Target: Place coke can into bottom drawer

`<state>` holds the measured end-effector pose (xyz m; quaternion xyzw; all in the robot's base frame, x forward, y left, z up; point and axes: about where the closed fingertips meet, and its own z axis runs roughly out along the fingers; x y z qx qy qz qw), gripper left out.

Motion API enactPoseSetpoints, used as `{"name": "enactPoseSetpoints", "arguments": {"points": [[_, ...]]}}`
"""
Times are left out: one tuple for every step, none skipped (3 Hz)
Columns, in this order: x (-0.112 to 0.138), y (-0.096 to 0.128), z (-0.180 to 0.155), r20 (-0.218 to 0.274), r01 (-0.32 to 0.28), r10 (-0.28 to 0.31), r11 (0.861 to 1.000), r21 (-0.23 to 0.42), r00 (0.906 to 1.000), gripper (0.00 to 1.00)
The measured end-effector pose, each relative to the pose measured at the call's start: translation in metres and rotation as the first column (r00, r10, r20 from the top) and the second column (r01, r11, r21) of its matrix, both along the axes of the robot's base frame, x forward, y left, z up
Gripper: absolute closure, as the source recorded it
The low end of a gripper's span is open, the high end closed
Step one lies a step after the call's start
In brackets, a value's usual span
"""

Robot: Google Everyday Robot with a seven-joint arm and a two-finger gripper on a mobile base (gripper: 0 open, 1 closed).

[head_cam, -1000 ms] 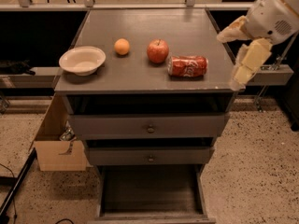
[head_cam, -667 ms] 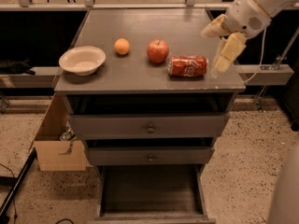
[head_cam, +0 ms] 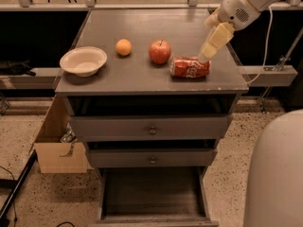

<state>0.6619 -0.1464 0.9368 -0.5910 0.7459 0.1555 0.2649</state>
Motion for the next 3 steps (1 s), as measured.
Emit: {"name": "enactPoseSetpoints", "arguments": {"points": [[0.015, -0.008, -0.016, -0.020, 0.054, -0.054, 0.998, 0.010, 0.9983, 0.00], [0.017, -0.026, -0.047, -0.068, 0.101, -0.099, 0.995, 0.026, 0.9927, 0.00], [0.005, -0.031, -0.096, -0.136, 0.108, -0.106, 0.994, 0.013, 0.9850, 0.00]]}}
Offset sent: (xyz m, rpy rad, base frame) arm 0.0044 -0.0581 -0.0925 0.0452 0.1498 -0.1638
